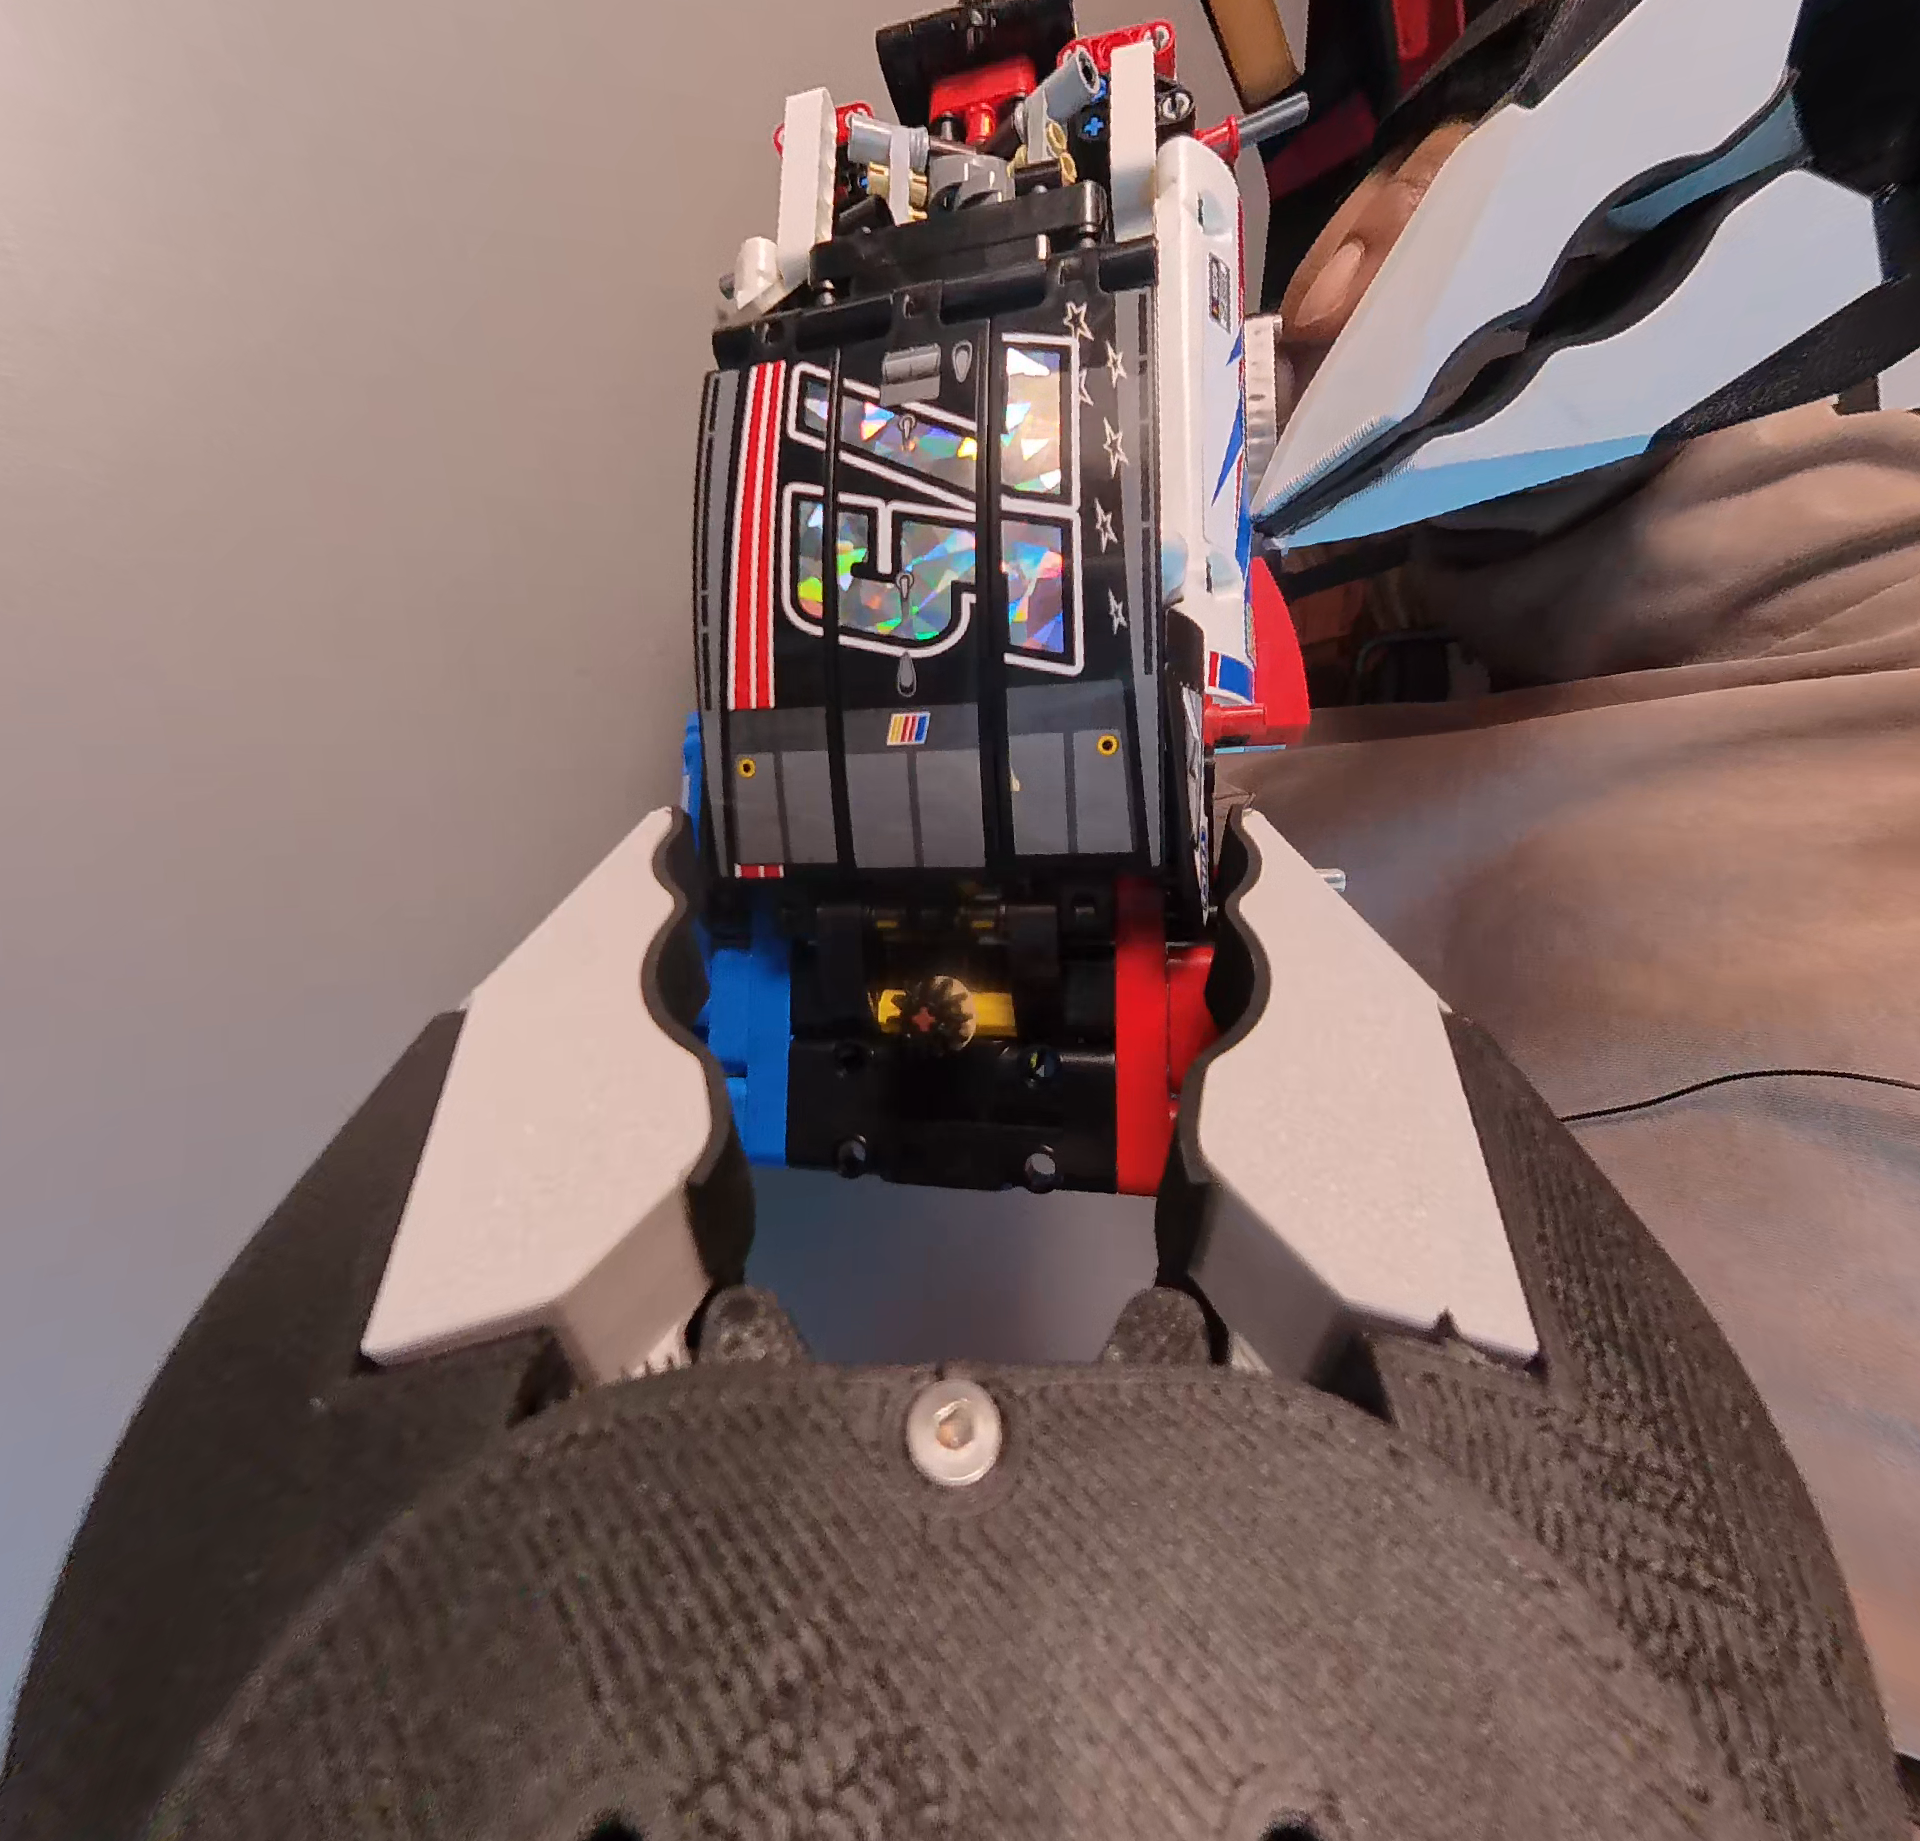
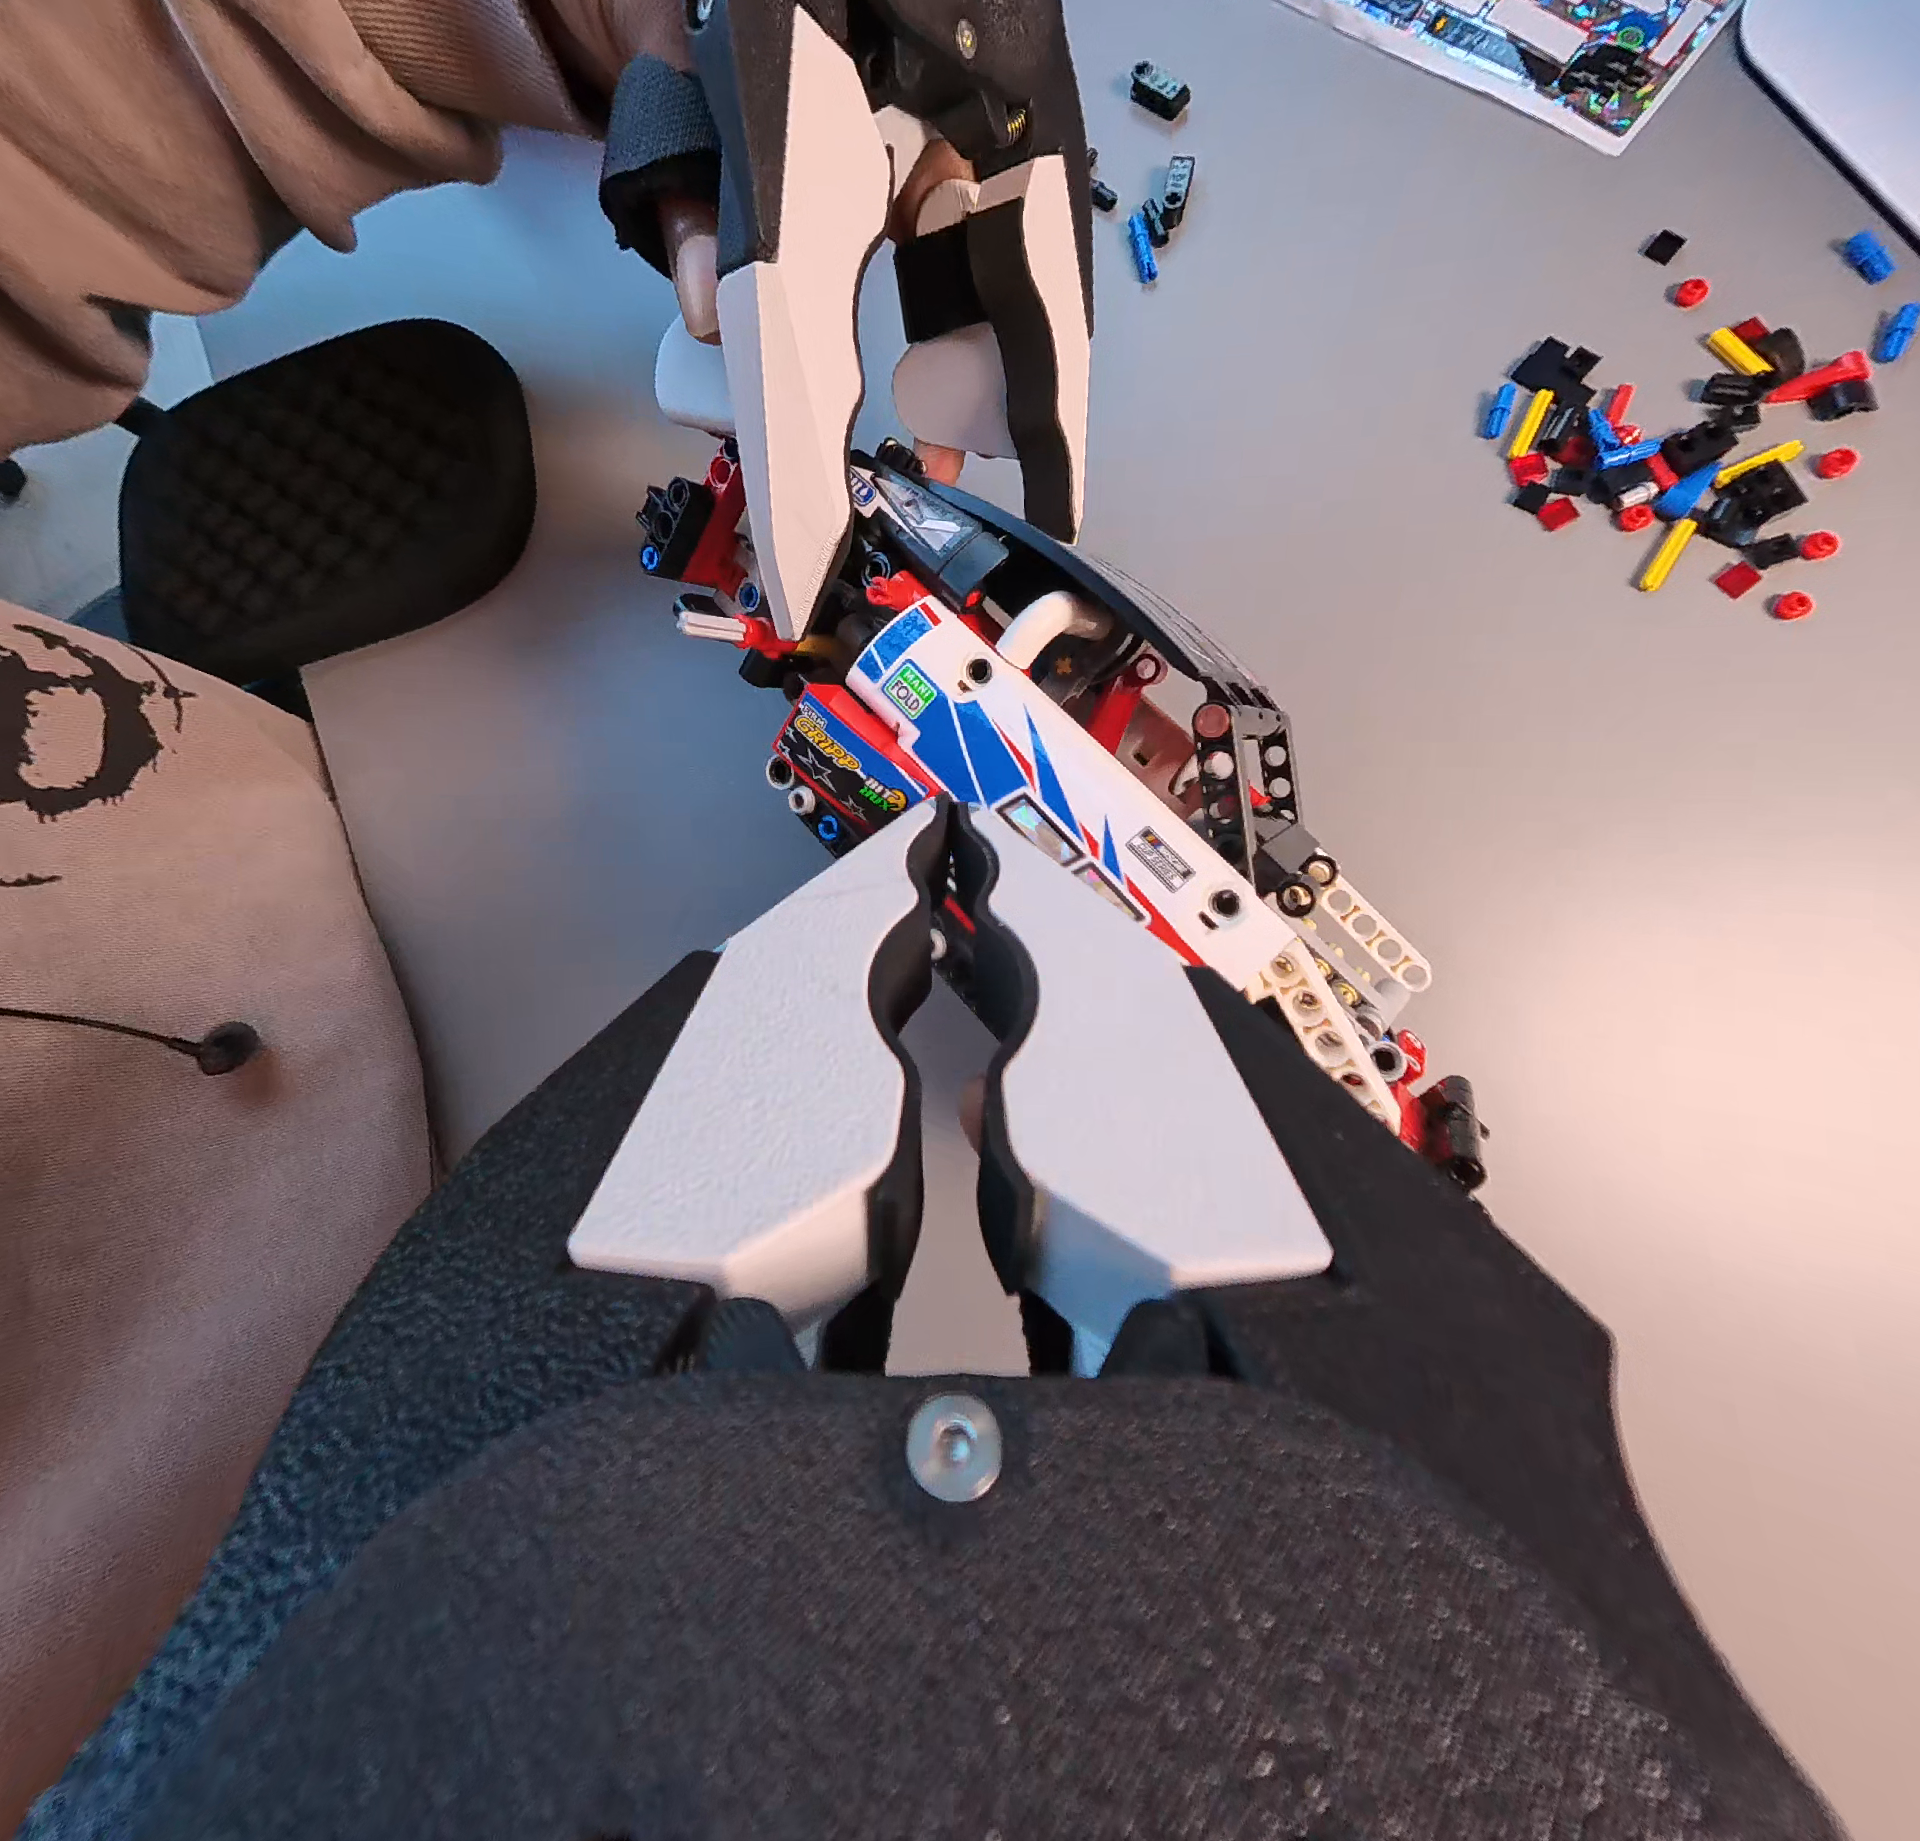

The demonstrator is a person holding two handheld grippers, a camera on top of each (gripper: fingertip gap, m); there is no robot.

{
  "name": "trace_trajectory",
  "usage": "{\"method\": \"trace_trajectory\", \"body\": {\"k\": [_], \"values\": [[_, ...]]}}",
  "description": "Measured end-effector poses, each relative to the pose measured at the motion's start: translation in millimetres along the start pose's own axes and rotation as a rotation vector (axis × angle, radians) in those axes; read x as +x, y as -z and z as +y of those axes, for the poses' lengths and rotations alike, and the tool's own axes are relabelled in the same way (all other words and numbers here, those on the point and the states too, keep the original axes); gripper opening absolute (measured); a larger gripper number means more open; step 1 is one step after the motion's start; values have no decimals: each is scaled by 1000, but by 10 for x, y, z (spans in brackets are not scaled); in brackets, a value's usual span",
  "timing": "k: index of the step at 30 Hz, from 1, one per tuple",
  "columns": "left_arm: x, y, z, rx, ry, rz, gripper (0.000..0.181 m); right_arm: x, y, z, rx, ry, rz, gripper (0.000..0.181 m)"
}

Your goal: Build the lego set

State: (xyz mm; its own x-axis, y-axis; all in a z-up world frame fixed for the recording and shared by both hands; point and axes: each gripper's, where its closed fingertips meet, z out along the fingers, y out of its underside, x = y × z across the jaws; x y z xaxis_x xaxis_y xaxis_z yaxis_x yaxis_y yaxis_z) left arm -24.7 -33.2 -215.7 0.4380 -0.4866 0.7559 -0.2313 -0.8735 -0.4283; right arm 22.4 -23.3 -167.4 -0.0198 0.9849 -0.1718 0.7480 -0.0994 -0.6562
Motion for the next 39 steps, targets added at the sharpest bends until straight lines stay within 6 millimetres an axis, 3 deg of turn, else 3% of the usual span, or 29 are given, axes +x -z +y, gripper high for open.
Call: {"method": "trace_trajectory", "body": {"k": [9,17,20,22,25,27,32,39], "values": [[7,-6,8,5,-9,-10,97,-20,16,54,0,6,8,0],[20,-17,28,12,-35,-31,98,202,283,342,37,-109,29,0],[30,-25,39,8,-58,-45,97,371,374,465,34,-107,117,0],[39,-35,48,6,-83,-66,97,247,424,419,110,-127,33,0],[35,-54,69,25,-179,-127,97,235,613,350,270,-69,75,0],[27,-58,96,28,-253,-190,97,293,672,485,296,2,160,10],[-85,-39,133,-36,-515,-450,97,348,614,907,313,61,223,26],[-379,-40,107,-158,-831,-748,97,384,507,1133,328,63,256,29]]}}
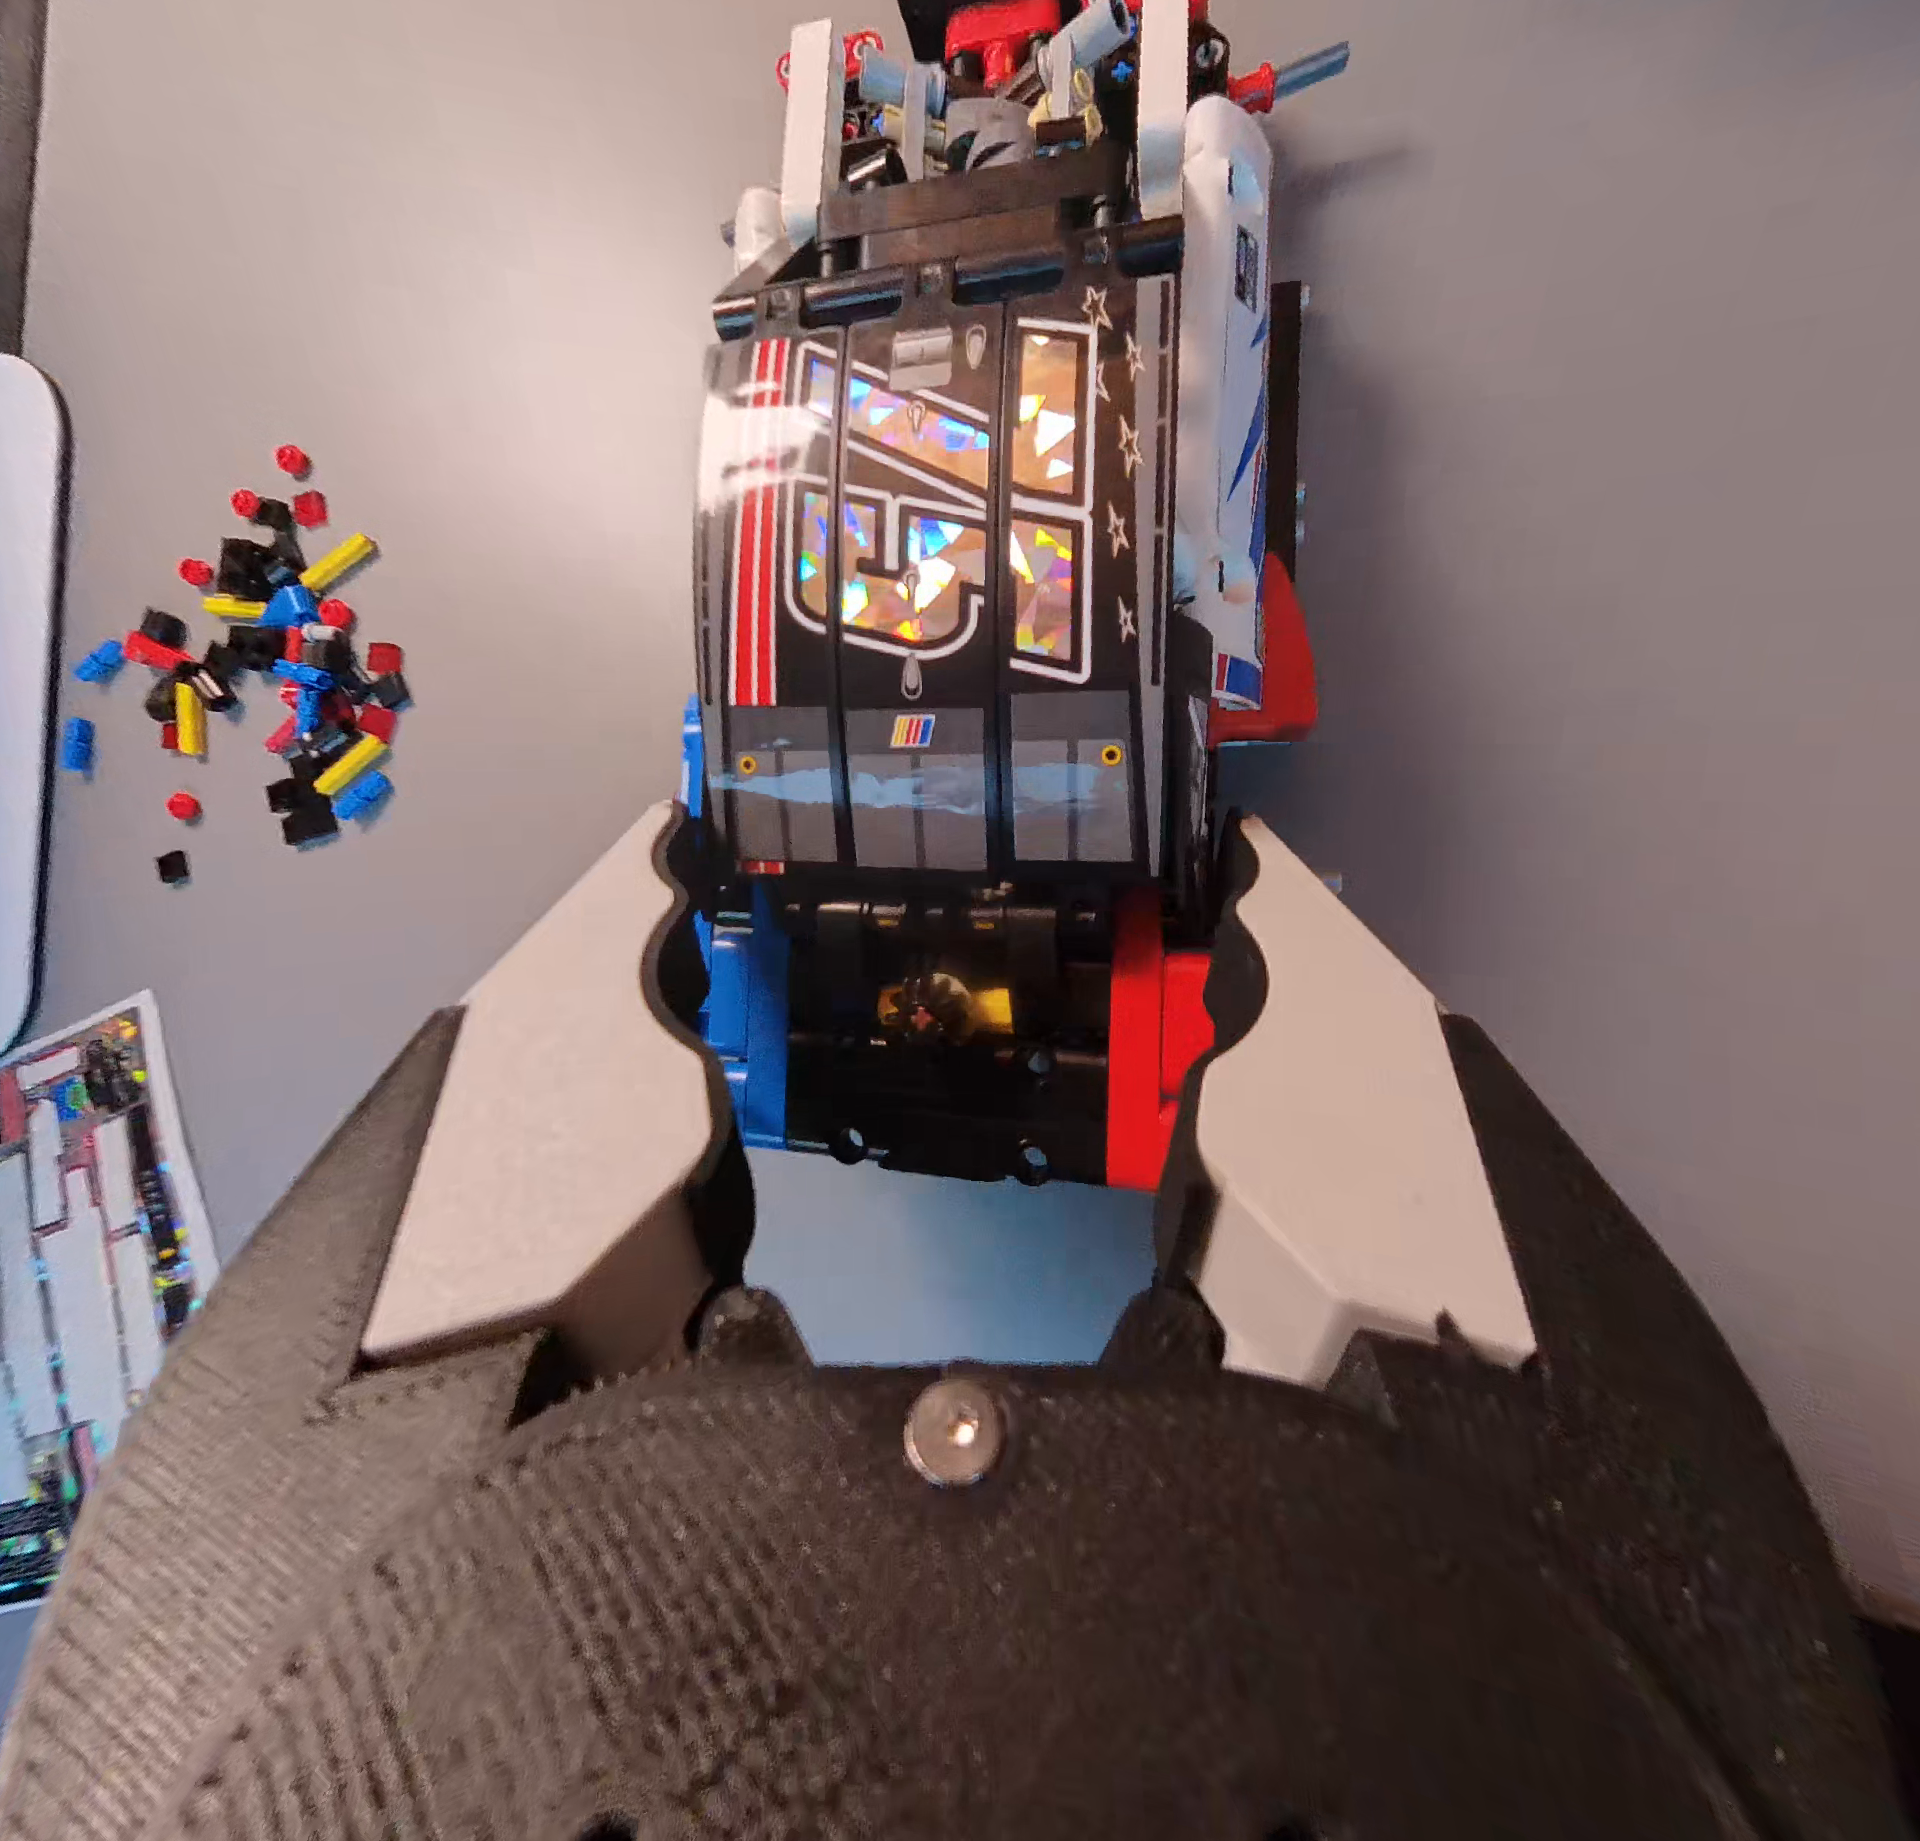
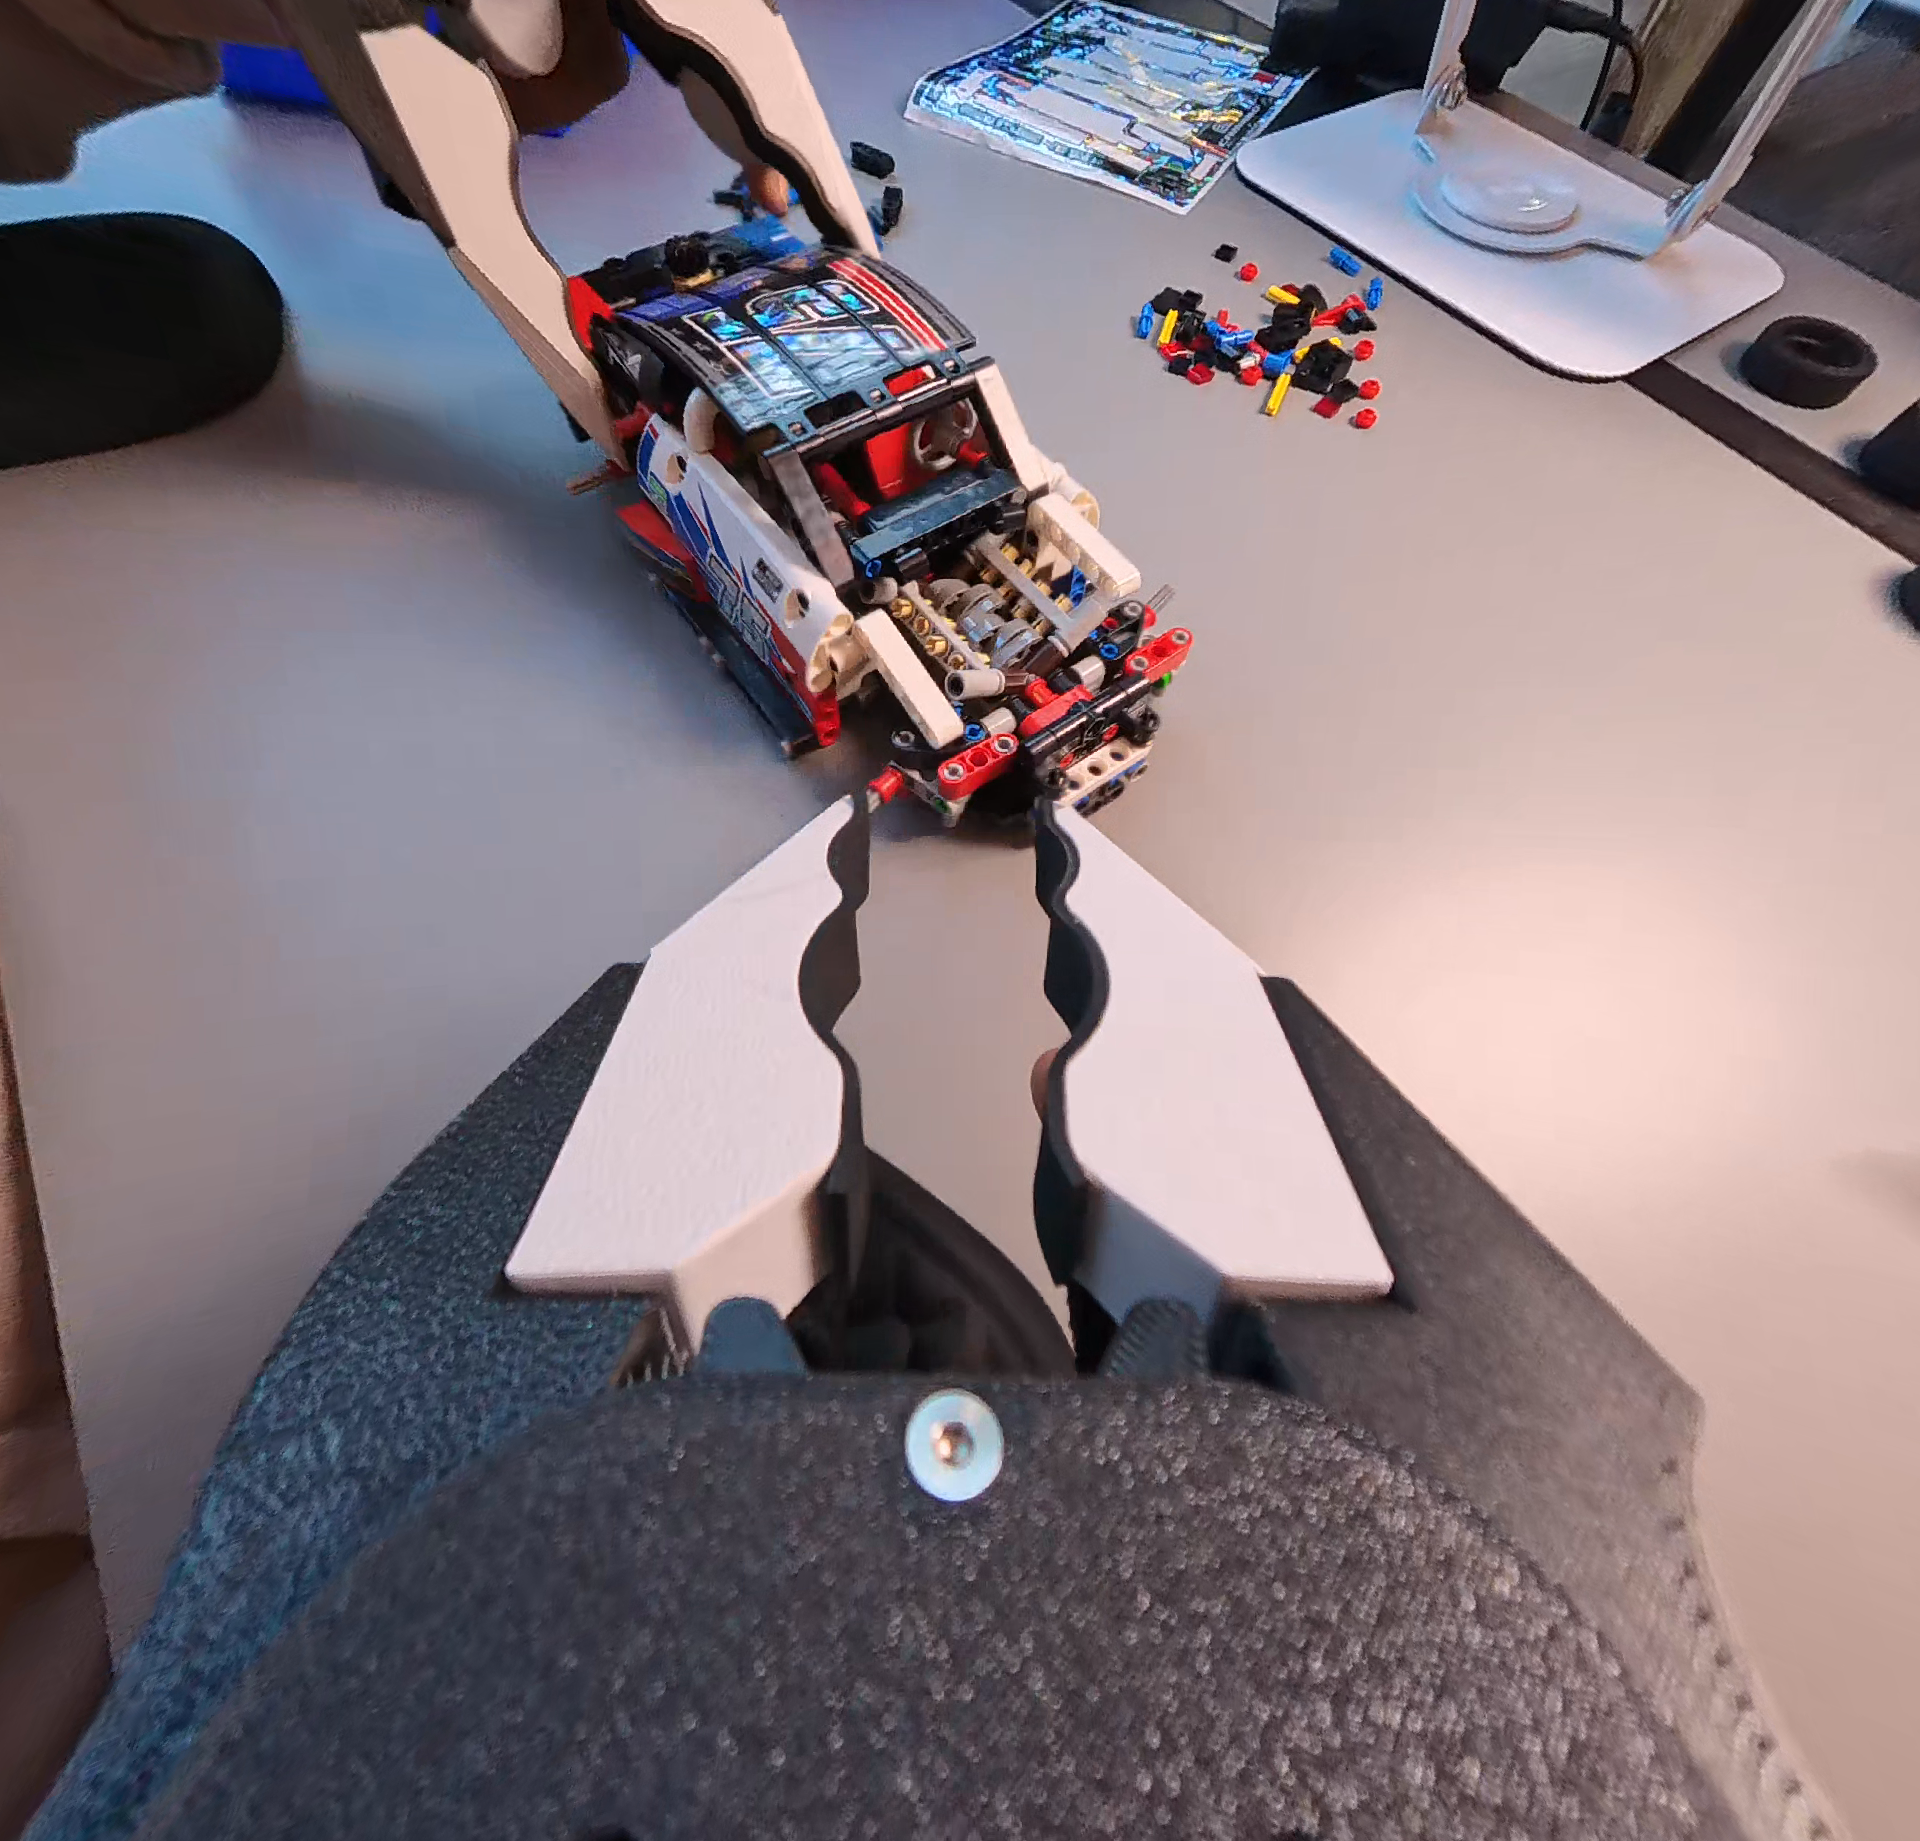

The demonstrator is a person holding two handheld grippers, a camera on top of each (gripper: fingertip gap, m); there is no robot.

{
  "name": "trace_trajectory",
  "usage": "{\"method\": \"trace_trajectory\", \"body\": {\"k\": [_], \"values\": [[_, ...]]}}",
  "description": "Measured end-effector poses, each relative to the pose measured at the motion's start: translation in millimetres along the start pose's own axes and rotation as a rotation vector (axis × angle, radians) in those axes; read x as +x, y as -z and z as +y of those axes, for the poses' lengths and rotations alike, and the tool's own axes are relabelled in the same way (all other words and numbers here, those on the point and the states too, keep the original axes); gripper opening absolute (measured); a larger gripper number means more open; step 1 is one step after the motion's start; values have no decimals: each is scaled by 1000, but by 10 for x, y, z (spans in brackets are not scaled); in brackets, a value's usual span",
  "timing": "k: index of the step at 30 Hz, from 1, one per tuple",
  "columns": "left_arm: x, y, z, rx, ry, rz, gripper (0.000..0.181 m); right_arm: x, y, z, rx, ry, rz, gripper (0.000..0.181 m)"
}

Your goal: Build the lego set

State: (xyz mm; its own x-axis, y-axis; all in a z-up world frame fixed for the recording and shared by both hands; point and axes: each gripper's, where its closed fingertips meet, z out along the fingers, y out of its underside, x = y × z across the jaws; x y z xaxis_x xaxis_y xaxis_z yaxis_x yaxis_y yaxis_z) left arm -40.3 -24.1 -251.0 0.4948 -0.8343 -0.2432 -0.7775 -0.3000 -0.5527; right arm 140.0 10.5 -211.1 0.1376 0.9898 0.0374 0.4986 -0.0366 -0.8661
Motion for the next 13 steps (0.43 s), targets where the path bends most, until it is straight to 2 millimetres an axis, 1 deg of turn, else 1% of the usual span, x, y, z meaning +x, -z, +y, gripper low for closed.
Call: {"method": "trace_trajectory", "body": {"k": [4,6,8,10,11,12,13], "values": [[-189,-53,-46,49,25,-73,97,33,-92,-24,33,-21,4,32],[-324,-13,-81,91,26,-140,99,68,-150,-47,43,-29,13,34],[-360,108,-155,167,96,-138,103,110,-206,-52,44,-27,31,36],[-372,305,-218,273,200,-127,104,152,-253,-12,21,-9,54,35],[-363,393,-200,313,252,-115,104,183,-276,36,-5,9,76,33],[-352,454,-135,335,305,-106,103,194,-299,90,-37,26,87,28],[-339,481,-29,339,356,-101,104,182,-322,140,-70,38,88,22]]}}
